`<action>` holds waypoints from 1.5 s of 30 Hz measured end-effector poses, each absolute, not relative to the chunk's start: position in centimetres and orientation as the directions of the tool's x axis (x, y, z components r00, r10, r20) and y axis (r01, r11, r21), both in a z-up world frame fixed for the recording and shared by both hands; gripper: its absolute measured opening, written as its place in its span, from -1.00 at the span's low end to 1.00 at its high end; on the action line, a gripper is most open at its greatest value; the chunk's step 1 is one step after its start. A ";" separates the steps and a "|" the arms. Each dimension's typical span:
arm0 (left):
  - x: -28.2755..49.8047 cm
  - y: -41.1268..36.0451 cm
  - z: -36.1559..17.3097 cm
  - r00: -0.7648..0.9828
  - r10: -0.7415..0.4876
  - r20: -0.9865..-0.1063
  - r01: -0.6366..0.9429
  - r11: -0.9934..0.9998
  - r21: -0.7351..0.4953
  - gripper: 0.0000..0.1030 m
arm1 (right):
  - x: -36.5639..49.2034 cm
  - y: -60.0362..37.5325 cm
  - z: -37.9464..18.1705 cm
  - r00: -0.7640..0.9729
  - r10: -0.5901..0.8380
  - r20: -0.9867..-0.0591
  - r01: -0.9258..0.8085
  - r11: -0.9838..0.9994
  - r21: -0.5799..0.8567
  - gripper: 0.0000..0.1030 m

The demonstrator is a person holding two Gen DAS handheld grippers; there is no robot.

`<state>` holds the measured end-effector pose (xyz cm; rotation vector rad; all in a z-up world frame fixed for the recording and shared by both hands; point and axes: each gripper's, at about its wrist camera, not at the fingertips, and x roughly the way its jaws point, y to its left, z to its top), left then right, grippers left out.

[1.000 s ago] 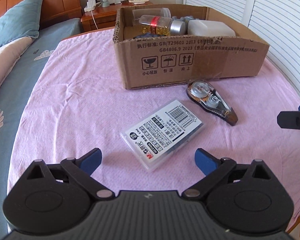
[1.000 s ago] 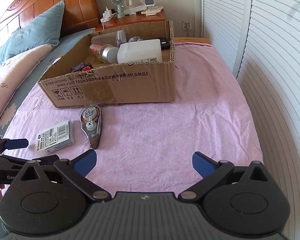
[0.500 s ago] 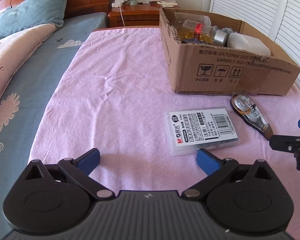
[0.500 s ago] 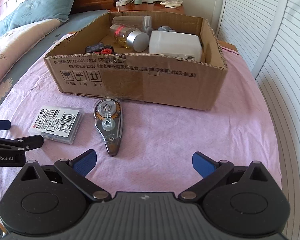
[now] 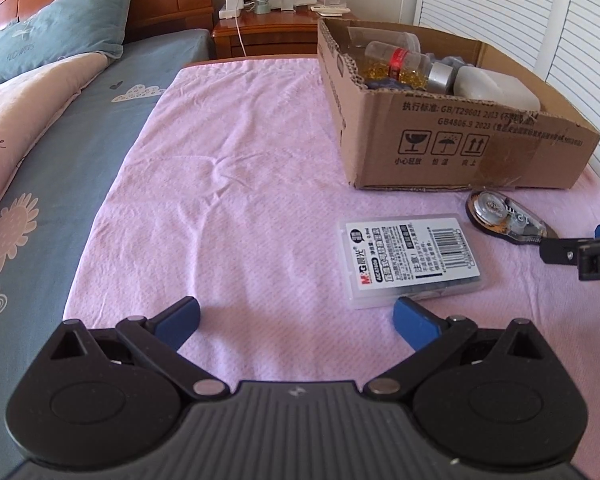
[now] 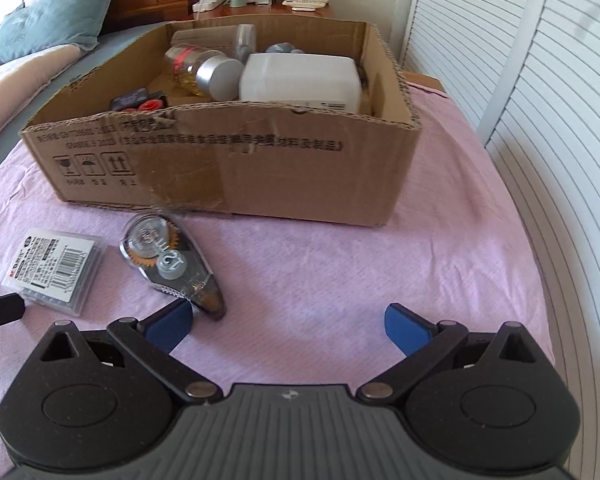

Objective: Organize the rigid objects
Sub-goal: 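Move both tools toward the correction tape and the clear card pack, then close the left gripper on the card pack while right gripper closes on the correction tape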

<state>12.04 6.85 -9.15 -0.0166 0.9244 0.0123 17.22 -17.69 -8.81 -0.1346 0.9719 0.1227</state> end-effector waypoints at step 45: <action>13.1 2.5 -9.1 0.599 -0.102 -0.795 0.144 0.989 -0.019 0.99 | 16.6 -17.8 -9.6 0.624 0.069 -0.778 -0.178 0.982 -0.055 1.00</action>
